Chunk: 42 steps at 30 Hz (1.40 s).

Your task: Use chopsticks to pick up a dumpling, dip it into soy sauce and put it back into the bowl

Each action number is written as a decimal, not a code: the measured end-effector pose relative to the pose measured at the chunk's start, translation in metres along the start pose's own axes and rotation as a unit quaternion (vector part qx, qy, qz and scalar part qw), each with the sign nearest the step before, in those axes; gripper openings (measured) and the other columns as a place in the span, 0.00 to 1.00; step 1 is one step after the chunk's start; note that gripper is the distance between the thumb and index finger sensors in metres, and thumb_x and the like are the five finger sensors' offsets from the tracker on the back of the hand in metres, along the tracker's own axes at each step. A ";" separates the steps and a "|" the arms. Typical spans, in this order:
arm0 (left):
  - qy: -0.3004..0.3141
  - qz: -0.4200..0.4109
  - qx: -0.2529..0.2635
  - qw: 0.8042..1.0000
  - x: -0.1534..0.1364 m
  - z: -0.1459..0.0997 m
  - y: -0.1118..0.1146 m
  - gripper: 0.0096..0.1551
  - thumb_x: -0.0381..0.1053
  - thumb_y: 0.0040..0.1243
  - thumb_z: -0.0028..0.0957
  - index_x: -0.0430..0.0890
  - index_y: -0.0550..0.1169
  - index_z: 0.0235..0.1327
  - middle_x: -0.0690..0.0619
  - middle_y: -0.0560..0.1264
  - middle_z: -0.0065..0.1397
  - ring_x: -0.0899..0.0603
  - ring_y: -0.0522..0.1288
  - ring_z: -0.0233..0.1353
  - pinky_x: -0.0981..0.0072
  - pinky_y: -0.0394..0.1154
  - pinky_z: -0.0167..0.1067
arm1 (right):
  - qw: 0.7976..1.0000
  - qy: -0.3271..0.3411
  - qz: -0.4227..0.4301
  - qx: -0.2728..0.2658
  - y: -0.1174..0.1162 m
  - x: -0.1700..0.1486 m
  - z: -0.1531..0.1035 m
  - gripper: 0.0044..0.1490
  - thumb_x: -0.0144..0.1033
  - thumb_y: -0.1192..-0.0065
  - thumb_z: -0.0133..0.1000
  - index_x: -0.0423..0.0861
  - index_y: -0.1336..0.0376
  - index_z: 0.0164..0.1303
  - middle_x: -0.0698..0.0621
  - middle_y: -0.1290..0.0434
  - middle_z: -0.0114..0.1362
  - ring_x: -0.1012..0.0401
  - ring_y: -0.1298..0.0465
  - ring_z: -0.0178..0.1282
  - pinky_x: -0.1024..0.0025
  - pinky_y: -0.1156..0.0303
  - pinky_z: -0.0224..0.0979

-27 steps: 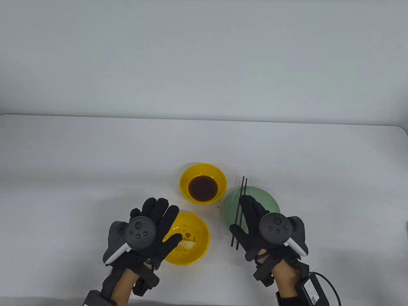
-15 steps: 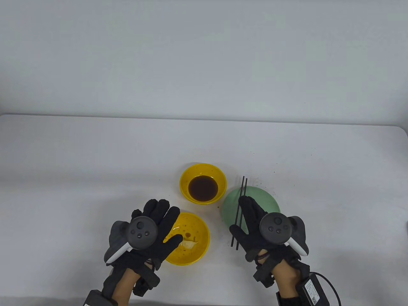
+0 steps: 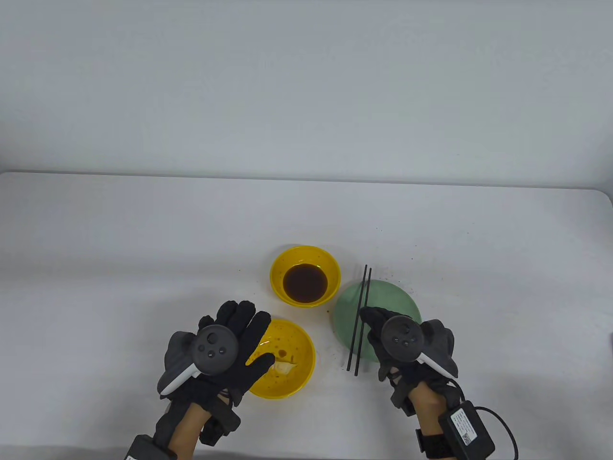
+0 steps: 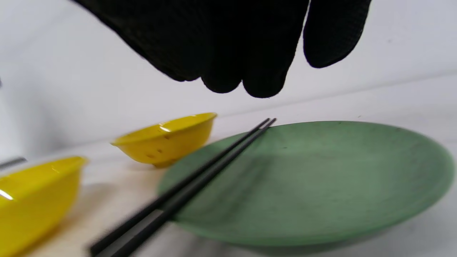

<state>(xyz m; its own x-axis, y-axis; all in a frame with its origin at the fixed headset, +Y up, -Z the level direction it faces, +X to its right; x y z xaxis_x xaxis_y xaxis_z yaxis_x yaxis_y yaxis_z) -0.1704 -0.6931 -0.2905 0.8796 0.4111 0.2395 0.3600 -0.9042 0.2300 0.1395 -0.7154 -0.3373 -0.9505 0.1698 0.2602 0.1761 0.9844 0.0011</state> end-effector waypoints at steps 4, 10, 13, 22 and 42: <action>-0.001 -0.002 -0.002 1.000 0.000 0.000 0.000 0.48 0.73 0.53 0.49 0.66 0.52 0.83 0.58 0.43 0.90 0.38 0.38 0.90 0.30 0.37 0.79 | 0.992 0.018 -0.123 0.010 -0.023 0.012 0.014 0.41 0.28 0.27 0.52 0.53 0.45 0.74 0.48 0.36 0.79 0.48 0.29 0.74 0.43 0.33 0.73; 0.001 0.000 -0.001 1.000 0.000 0.000 0.000 0.50 0.73 0.53 0.50 0.65 0.48 0.83 0.58 0.43 0.90 0.37 0.39 0.90 0.29 0.38 0.79 | 0.972 0.037 -0.229 0.044 -0.051 0.032 0.019 0.42 0.27 0.26 0.52 0.55 0.45 0.74 0.50 0.36 0.79 0.51 0.28 0.73 0.45 0.33 0.73; 0.002 -0.001 0.003 1.000 0.001 -0.001 -0.001 0.50 0.73 0.53 0.50 0.64 0.48 0.83 0.58 0.43 0.90 0.37 0.39 0.90 0.30 0.38 0.79 | 0.970 0.031 -0.235 0.051 -0.054 0.029 0.019 0.42 0.27 0.26 0.52 0.55 0.45 0.74 0.50 0.37 0.79 0.51 0.28 0.73 0.44 0.33 0.73; 0.004 -0.002 0.007 1.000 0.000 -0.002 -0.003 0.50 0.73 0.53 0.50 0.64 0.48 0.83 0.58 0.44 0.90 0.37 0.39 0.90 0.30 0.39 0.79 | 0.962 0.050 -0.263 0.054 -0.062 0.030 0.019 0.39 0.32 0.24 0.51 0.59 0.41 0.71 0.48 0.35 0.76 0.51 0.25 0.70 0.46 0.32 0.73; 0.002 -0.022 0.011 1.000 -0.004 -0.004 -0.009 0.50 0.73 0.53 0.50 0.64 0.49 0.83 0.58 0.44 0.90 0.37 0.40 0.90 0.29 0.40 0.79 | 0.794 0.078 0.602 -0.003 0.002 0.036 -0.020 0.26 0.43 0.41 0.58 0.40 0.32 0.60 0.31 0.27 0.56 0.50 0.12 0.42 0.47 0.18 0.52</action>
<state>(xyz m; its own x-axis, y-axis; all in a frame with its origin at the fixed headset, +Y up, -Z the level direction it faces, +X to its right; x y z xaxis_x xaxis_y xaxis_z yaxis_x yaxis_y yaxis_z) -0.1782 -0.6860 -0.2892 0.8612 0.4512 0.2341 0.4050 -0.8874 0.2205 0.1105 -0.7082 -0.3087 -0.0483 0.9802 0.1919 0.9359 0.1115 -0.3343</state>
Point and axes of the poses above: the tracker on the back of each hand, its own x axis roughly to the thumb side, its own z axis roughly from the wrist to the fingertips, y = z × x, the point moved 4 cm from there along z, roughly from the wrist to the fingertips
